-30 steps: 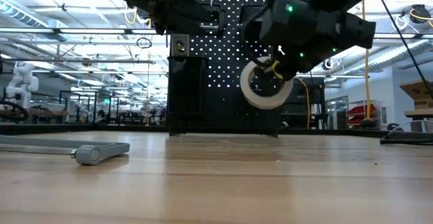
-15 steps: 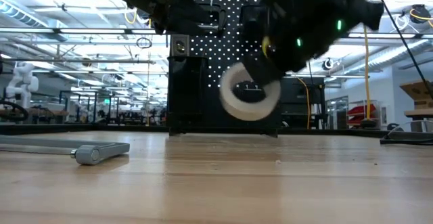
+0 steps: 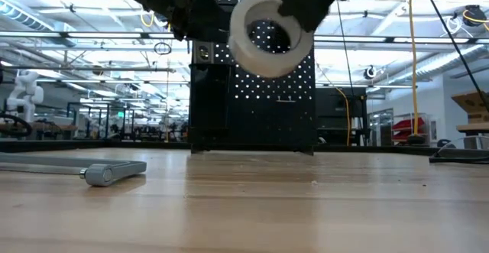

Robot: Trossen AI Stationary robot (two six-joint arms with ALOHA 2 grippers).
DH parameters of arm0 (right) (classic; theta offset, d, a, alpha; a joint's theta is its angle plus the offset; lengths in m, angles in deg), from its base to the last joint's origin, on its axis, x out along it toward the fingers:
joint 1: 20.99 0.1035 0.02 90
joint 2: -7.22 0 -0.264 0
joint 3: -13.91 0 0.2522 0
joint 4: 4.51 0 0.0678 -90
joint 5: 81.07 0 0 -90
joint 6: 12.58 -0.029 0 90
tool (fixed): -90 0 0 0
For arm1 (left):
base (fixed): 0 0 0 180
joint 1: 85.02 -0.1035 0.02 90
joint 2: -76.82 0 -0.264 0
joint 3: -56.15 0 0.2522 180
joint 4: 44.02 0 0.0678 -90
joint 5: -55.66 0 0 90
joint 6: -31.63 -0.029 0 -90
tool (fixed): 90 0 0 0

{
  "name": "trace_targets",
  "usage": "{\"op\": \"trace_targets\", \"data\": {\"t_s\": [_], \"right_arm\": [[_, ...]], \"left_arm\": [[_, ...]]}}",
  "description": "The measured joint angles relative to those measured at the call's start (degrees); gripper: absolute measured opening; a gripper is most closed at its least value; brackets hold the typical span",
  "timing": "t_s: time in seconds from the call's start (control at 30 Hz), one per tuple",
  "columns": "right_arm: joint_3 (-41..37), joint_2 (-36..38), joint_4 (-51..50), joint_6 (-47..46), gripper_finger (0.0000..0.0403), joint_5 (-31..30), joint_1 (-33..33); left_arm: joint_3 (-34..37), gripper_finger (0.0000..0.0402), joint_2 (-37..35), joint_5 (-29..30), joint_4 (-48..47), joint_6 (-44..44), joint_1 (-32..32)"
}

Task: Hang tools onto peg board
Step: Hang the white tape on the black peg board

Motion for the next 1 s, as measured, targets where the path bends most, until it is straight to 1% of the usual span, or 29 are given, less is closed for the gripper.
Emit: {"op": "trace_targets", "data": {"t_s": [0.1,0.17,0.23,0.43,0.53,0.67,0.83,1.0], "right_arm": [[-0.64,0.00,-0.42,5.95,0.0069,-1.89,-0.03],[-1.63,0.00,-1.65,6.65,0.0069,-1.93,-1.15],[-3.20,0.00,-2.69,5.11,0.0069,-0.82,-2.72],[-9.42,-0.02,-2.94,-4.49,0.0069,-0.26,-7.43],[-11.67,-0.02,-2.20,-7.23,0.0069,1.08,-9.69],[-12.50,-0.02,0.58,-2.76,0.0069,2.22,-12.67],[-12.59,-0.02,4.35,0.49,0.0069,3.74,-16.41],[-12.59,-0.02,11.17,4.74,0.0069,5.24,-17.65]], "left_arm": [[0.00,0.0299,-0.11,0.04,0.07,0.01,0.02],[0.00,0.0299,-0.20,0.02,0.14,0.02,0.07],[0.00,0.0299,-0.58,0.25,-0.23,0.02,0.02],[0.00,0.0299,-3.68,6.69,-4.93,0.03,0.02],[0.00,0.0299,-4.46,7.36,-4.88,0.05,0.02],[0.00,0.0299,-4.35,7.67,-4.77,0.00,-0.02],[0.00,0.0299,-4.20,8.90,-4.74,-1.01,-0.09],[0.00,0.0299,-4.20,8.98,-4.81,-1.58,-0.09]]}}
